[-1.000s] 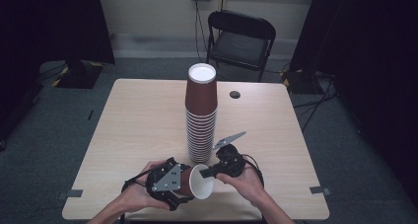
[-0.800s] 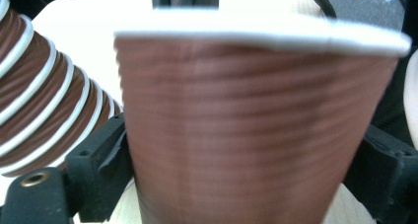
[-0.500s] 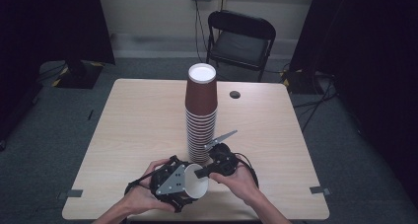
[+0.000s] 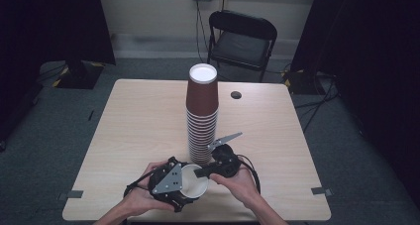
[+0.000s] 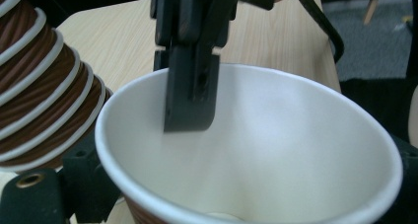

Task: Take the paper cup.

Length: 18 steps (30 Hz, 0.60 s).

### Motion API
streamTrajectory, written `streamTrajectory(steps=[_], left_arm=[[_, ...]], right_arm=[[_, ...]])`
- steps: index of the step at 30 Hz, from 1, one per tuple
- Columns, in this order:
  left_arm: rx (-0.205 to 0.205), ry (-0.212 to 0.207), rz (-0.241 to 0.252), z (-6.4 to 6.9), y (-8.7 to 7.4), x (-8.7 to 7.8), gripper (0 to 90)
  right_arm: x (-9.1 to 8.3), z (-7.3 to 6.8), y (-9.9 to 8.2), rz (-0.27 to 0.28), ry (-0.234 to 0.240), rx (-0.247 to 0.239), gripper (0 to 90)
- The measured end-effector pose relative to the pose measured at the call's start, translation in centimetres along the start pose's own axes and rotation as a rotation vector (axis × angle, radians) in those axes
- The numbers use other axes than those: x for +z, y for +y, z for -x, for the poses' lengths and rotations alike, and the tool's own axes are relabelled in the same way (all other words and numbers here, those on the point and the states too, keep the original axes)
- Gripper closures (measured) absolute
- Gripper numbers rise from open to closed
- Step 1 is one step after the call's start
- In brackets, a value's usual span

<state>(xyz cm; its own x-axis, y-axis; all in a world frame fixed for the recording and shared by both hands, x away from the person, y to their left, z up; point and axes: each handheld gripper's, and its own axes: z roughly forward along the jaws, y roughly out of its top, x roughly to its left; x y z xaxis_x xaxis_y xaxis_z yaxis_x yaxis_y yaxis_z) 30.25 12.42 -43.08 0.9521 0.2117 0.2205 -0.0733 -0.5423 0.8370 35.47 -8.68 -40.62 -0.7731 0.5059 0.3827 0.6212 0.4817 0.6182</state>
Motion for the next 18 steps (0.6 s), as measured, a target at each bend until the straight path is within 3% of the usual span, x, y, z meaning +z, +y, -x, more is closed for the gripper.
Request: streamTrajectory(steps=[1, 3, 7, 10, 11, 14, 18], left_arm=[[0.0, 0.0, 0.0, 0.0, 0.0, 0.0, 9.3], [-0.064, 0.005, 0.017, -0.5, -0.4, -0.3, 9.3], [-0.14, 0.008, 0.041, -1.1, -0.9, -0.8, 9.3], [-0.173, 0.021, 0.049, -1.4, -1.1, -1.1, 9.4], [-0.215, 0.024, 0.065, -1.6, -1.4, -1.4, 9.4], [-0.244, 0.037, 0.071, -1.9, -1.5, -1.8, 9.4], [-0.315, 0.076, 0.102, -2.9, -1.9, -3.1, 9.4]], right_arm=[[0.0, 0.0, 0.0, 0.0, 0.0, 0.0, 75.6], [-0.6, 0.3, -0.3, 0.05, 0.004, 0.012, 70.1], [-1.8, 0.5, -0.7, 0.15, 0.013, 0.004, 64.3], [-2.3, 0.7, -0.8, 0.18, 0.009, 0.012, 63.1], [-2.7, 0.9, -1.0, 0.201, 0.002, 0.017, 60.8], [-3.1, 1.0, -1.3, 0.226, -0.006, 0.02, 59.9], [-4.1, 1.6, -2.2, 0.292, -0.072, 0.03, 56.3]])
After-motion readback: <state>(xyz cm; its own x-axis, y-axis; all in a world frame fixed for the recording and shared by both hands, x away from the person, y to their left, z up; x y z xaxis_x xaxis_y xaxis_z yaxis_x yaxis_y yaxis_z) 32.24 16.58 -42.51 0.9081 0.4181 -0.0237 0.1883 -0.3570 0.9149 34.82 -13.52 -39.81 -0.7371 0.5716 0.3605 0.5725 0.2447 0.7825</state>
